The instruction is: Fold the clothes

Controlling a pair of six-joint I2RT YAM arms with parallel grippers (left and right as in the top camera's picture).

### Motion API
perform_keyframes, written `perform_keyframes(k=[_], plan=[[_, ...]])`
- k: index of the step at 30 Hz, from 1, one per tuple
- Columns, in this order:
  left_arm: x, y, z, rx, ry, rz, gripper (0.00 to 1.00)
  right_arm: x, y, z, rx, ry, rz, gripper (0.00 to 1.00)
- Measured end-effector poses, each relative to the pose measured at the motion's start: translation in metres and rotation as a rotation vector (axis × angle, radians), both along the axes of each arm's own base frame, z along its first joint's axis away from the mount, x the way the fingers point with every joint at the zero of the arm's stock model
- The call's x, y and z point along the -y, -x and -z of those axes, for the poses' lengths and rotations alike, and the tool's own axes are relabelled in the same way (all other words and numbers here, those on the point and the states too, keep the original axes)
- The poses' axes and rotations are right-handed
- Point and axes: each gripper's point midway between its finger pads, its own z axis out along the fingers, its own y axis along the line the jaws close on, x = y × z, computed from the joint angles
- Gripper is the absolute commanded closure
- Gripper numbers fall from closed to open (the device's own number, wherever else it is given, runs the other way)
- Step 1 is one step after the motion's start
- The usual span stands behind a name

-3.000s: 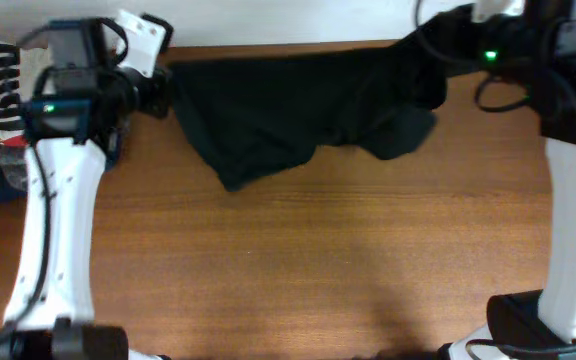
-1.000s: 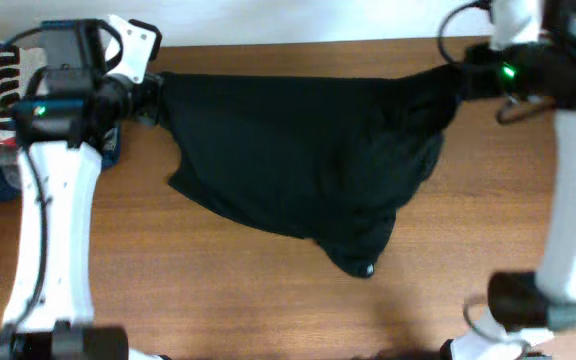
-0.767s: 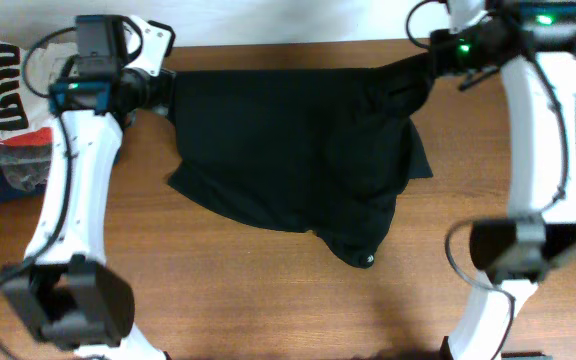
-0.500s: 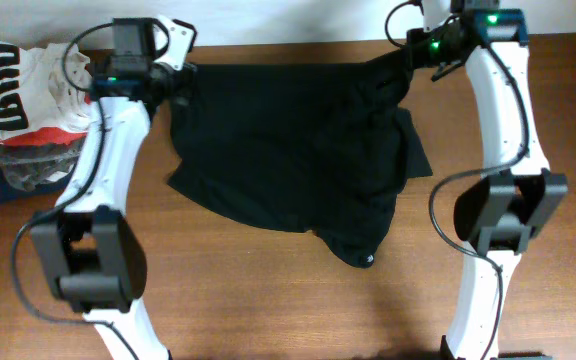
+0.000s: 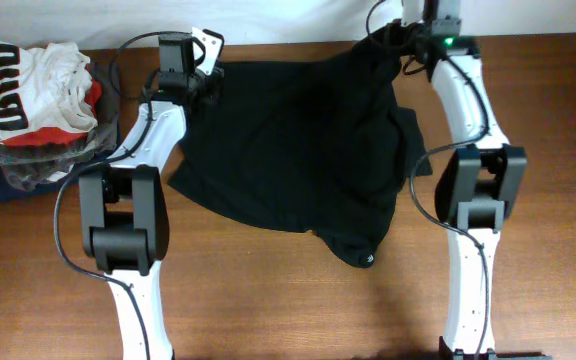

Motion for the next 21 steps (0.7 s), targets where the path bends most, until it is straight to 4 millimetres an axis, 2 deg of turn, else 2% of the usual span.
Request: perform_keyframes(k=[1, 2, 5, 9, 14, 16, 18, 21], plan=[[-0.001, -0.002, -0.001, 0.012, 0.001, -0.007, 0.29, 0.000, -0.004, 0.009, 0.008, -0.002, 0.002, 0.01], [-0.002, -0.004, -0.002, 0.022, 0.000, -0.017, 0.01, 0.000, -0.007, 0.014, 0.012, -0.005, 0.005, 0.01], [-0.006, -0.008, -0.007, 0.045, -0.010, -0.039, 0.01, 0.000, -0.011, 0.029, 0.012, -0.014, 0.016, 0.01], [-0.014, -0.003, 0.001, 0.005, -0.023, -0.069, 0.01, 0.002, -0.010, 0.030, -0.003, -0.031, 0.031, 0.01], [-0.036, 0.022, 0.025, -0.181, -0.004, -0.146, 0.01, 0.014, 0.018, 0.043, -0.166, -0.069, 0.069, 0.01], [-0.044, 0.037, 0.033, -0.269, 0.000, -0.169, 0.01, 0.019, 0.045, 0.043, -0.290, -0.088, 0.078, 0.01], [-0.051, 0.051, 0.038, -0.340, 0.001, -0.189, 0.01, 0.025, 0.065, 0.027, -0.353, -0.104, 0.092, 0.01], [-0.051, 0.078, 0.039, -0.450, 0.002, -0.195, 0.01, 0.035, 0.103, -0.013, -0.433, -0.123, 0.114, 0.01]])
